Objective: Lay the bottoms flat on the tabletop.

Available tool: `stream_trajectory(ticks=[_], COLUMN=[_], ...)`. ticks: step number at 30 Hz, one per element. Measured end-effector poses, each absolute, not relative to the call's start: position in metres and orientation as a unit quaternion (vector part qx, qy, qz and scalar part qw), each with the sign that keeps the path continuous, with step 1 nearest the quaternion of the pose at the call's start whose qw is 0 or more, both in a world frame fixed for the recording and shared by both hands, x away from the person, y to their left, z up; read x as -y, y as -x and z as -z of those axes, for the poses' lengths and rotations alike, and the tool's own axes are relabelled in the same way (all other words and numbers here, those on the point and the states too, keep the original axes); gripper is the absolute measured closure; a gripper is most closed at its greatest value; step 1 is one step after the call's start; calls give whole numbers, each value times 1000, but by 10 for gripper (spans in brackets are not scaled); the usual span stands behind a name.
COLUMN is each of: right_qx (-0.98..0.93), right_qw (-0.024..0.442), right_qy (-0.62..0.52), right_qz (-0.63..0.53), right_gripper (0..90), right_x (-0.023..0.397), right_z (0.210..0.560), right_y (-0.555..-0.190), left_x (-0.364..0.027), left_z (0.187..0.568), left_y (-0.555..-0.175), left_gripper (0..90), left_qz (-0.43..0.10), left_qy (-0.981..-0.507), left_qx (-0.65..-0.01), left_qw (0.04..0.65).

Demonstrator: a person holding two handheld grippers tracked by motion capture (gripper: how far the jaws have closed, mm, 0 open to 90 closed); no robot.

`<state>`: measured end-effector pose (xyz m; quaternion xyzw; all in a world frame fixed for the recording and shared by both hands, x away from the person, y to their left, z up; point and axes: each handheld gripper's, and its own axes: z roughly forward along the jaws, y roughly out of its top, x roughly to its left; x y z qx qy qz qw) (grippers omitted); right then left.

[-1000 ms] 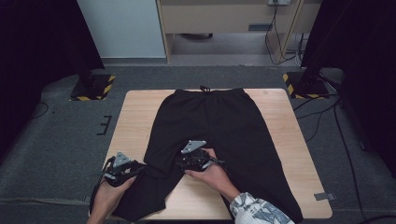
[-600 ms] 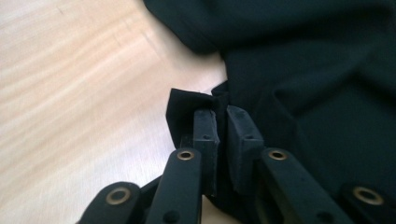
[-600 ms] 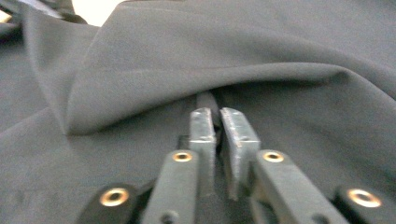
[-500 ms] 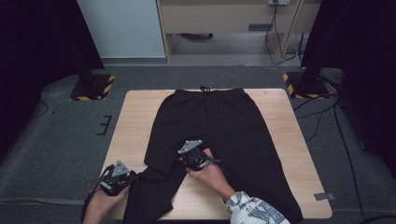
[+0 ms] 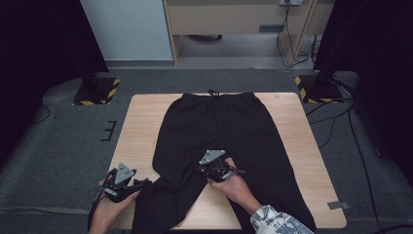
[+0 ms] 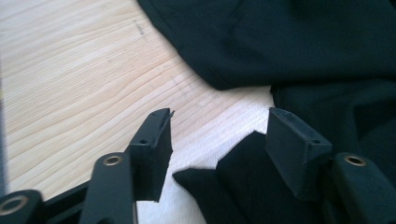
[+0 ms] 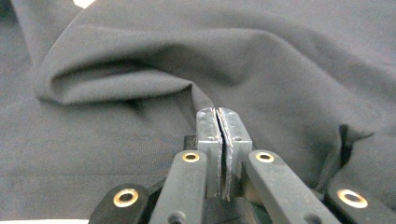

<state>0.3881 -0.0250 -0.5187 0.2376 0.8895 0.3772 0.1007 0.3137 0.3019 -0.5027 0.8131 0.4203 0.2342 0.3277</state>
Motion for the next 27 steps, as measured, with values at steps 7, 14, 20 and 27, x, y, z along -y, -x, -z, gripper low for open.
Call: stream_trajectory(ticks=[7,14,20,27], right_qx=[-890,-894,-894,-893], right_qw=[95,93,96,104], right_qy=[-225,-218,-221,-223], right_qz=[-384,-381,-378,-376], right_gripper=[840,777,587,530], right_x=[16,10,13,20], right_z=[522,523,518,517], right_y=[-383,-378,-376,-376], left_x=[-305,-305,-317,-303], left_z=[515,509,498,490], left_y=[-306,-274,-256,-292], left_gripper=[655,817,750,495], left_qz=[-185,-157,-183,-202], left_qy=[-843,-866,-850,-829], left_qx=[-415,-397,-409,-416], left_qw=[287,260,276,314])
